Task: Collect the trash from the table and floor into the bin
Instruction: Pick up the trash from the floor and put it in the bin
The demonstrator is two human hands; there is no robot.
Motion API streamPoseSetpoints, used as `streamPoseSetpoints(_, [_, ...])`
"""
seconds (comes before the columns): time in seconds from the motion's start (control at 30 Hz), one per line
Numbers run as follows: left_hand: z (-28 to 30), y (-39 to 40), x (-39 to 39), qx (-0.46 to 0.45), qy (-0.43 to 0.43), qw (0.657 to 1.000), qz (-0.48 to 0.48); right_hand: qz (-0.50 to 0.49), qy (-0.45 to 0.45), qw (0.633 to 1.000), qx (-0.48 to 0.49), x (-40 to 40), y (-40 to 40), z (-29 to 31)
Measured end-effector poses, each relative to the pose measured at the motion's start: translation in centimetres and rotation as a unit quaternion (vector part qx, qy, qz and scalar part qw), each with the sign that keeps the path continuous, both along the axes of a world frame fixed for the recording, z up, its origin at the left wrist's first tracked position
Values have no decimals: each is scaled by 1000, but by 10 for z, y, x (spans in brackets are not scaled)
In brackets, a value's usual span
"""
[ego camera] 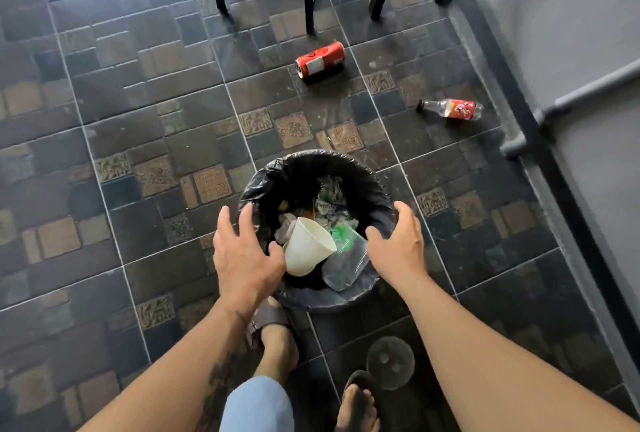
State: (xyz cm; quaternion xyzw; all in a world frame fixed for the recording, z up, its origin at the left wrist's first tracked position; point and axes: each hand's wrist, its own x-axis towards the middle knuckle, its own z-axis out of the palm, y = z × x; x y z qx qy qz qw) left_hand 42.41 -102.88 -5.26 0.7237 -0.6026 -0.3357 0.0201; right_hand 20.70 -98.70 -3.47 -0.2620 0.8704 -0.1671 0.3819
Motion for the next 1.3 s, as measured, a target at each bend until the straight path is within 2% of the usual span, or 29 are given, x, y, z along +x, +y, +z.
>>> streamPoseSetpoints(0.1, [-10, -19, 7, -2, 90, 996, 20, -23, -1, 1000, 8, 0, -20, -14])
streamPoseSetpoints(0.27, [-10, -42, 2, 29, 150, 985, 75, -45, 11, 998, 43, 3, -48, -23])
streamPoseSetpoints(0.43, [-5, -79, -8, 11, 126, 987, 99, 32, 42, 998, 39, -2, -84, -19])
streamPoseSetpoints(0.57, [0, -123, -31, -6, 134, 987, 88, 47, 64, 997, 26, -26, -120, -16])
streamPoseSetpoints(0.83, [-6, -195, -98, -16, 123, 992, 21, 47, 25, 999, -1, -106, -171, -13])
streamPoseSetpoints(0.93, [-6, -208, -121, 2, 123, 992, 4, 53, 11, 999, 9, -134, -177, -13])
streamPoseSetpoints(1.13, [-1, -225, -142, 42, 118, 992, -11, 109, -75, 988, 79, -179, -177, -13])
streamPoseSetpoints(1.3, [-4, -268, -160, -23, 117, 993, 5, 103, -25, 993, 53, -211, -205, -20])
